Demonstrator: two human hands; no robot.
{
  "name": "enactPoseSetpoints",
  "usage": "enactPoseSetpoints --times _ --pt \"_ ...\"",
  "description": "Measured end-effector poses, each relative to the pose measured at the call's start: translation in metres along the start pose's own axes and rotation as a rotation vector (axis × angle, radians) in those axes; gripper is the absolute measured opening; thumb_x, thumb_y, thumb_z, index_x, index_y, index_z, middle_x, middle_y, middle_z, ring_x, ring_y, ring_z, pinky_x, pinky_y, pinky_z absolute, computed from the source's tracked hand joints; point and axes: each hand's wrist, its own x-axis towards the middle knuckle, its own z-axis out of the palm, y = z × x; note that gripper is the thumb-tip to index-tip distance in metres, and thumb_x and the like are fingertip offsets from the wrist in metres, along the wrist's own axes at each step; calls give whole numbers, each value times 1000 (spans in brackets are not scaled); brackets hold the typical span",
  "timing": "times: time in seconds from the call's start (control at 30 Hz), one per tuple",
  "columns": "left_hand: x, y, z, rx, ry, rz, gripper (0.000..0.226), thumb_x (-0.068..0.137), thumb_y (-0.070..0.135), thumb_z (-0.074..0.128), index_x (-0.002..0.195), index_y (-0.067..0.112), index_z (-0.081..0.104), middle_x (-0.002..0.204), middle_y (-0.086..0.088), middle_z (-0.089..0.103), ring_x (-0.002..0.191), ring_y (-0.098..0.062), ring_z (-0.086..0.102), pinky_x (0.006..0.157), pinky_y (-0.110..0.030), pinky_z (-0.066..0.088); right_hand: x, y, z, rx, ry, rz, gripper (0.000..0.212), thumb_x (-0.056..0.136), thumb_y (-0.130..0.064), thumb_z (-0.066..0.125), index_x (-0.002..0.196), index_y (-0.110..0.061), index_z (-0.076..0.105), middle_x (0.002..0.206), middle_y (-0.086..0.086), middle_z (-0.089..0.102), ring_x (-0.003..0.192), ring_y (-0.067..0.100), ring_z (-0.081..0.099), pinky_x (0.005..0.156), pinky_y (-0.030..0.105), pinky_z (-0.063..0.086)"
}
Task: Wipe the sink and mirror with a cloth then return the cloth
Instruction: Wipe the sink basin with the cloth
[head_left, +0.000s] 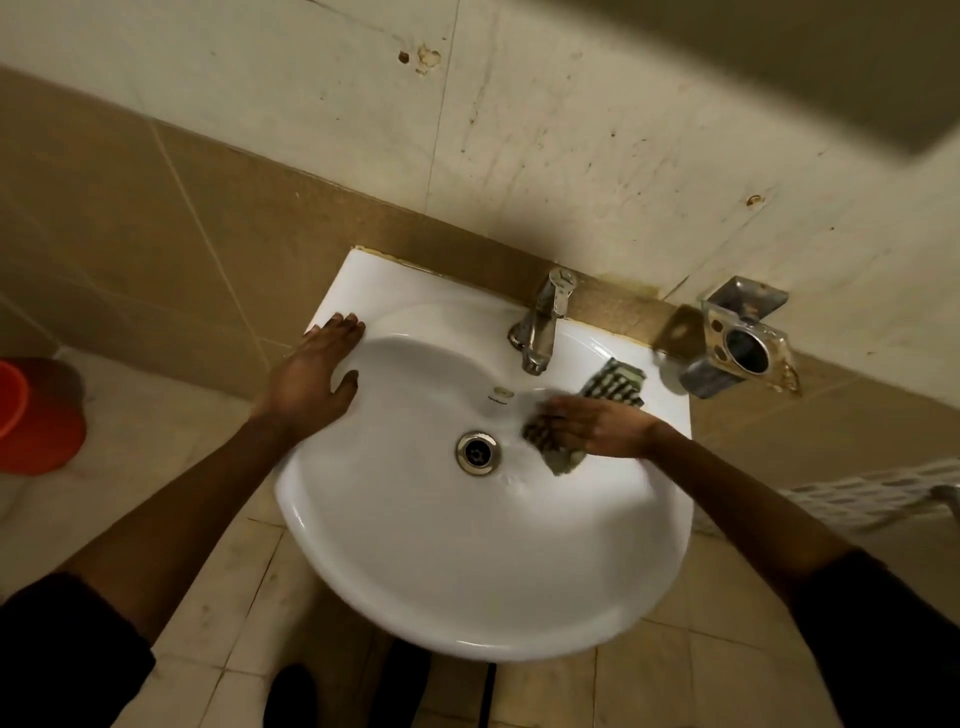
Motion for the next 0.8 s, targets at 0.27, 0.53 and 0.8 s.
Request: enactPoseSetpoints --times 0.27,0.53,0.8 --pt "5 -1 -2 -13 -1 3 65 81 35 36 141 9 36 150 -10 34 142 -20 24 118 -33 13 52 -22 9 219 141 24 39 72 -8 70 110 -7 68 123 12 65 119 30 58 107 40 38" --pt "2 -5 2 14 -4 -12 61 83 30 41 141 10 35 150 -10 35 141 -19 26 112 -8 -3 10 -128 -23 1243 -108 687 48 97 -2 36 144 -10 33 157 12 18 145 26 13 119 42 6" --pt "1 -5 3 51 -5 -21 58 89 33 39 142 12 32 151 -8 32 142 -16 23 111 -6 -7 109 -207 -129 1686 68 489 40 100 -15 39 140 -14 41 147 14 41 134 29 39 110 32 28"
